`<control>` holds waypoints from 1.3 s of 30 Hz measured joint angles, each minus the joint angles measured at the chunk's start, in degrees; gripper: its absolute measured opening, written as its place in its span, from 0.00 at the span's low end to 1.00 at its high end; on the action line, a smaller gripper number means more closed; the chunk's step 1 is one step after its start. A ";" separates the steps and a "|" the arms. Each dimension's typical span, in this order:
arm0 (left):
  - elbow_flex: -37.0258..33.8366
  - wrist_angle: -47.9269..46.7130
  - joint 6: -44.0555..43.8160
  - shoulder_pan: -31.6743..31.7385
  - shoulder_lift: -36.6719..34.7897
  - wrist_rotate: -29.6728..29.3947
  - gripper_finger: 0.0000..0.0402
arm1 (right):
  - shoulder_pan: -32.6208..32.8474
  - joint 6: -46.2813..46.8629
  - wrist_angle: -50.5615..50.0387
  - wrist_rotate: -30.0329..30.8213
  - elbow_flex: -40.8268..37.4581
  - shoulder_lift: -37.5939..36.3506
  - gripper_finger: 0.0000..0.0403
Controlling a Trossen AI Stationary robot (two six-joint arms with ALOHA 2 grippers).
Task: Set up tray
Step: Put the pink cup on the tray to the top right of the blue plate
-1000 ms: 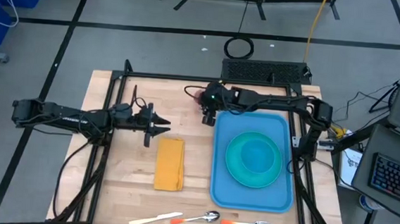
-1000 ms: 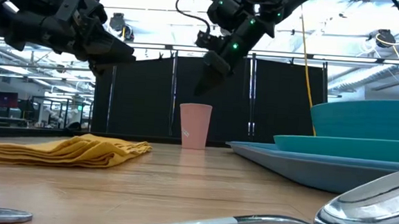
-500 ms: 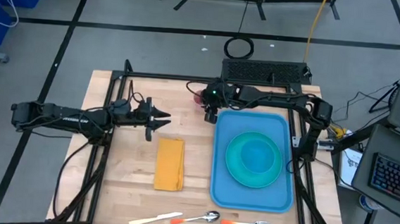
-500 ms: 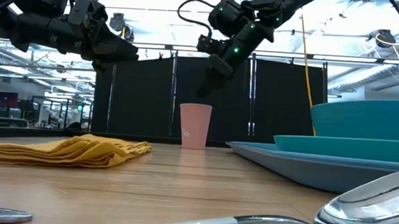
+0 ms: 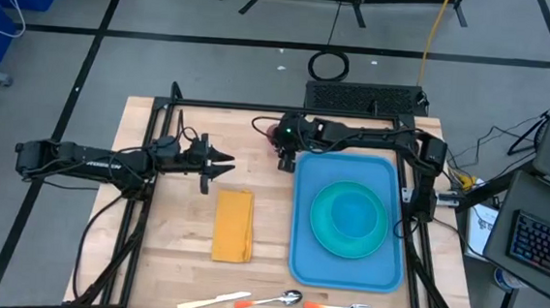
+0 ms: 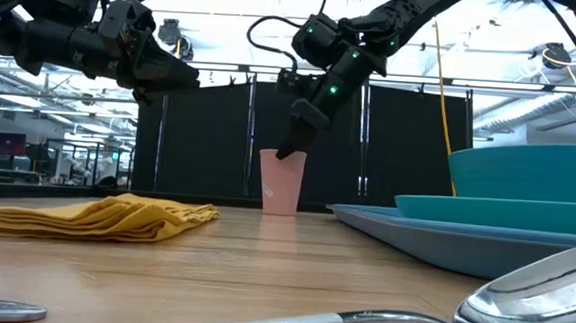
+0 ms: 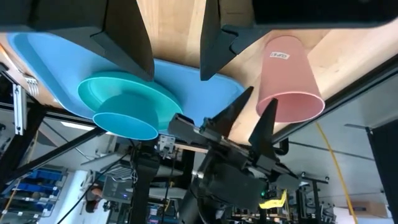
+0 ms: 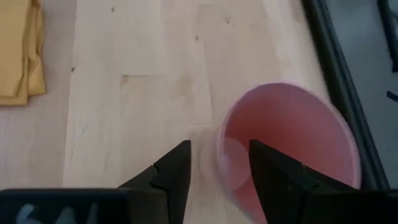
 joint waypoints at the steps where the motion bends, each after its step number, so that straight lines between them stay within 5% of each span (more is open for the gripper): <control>1: 0.00 0.00 0.00 0.07 0.00 0.00 0.33 | 0.00 0.00 0.18 -0.04 0.00 -0.01 0.36; 12: 0.00 0.02 0.14 0.11 0.00 -0.02 0.33 | -0.07 -0.65 0.47 0.01 0.01 0.01 0.02; 27: 0.00 -0.22 0.89 0.11 0.00 -0.05 0.33 | 4.43 1.70 -4.59 7.94 0.00 -8.13 0.01; 39: 0.00 -1.25 0.92 0.09 0.02 -0.02 0.33 | 19.88 18.08 -20.44 19.46 0.00 -23.26 0.00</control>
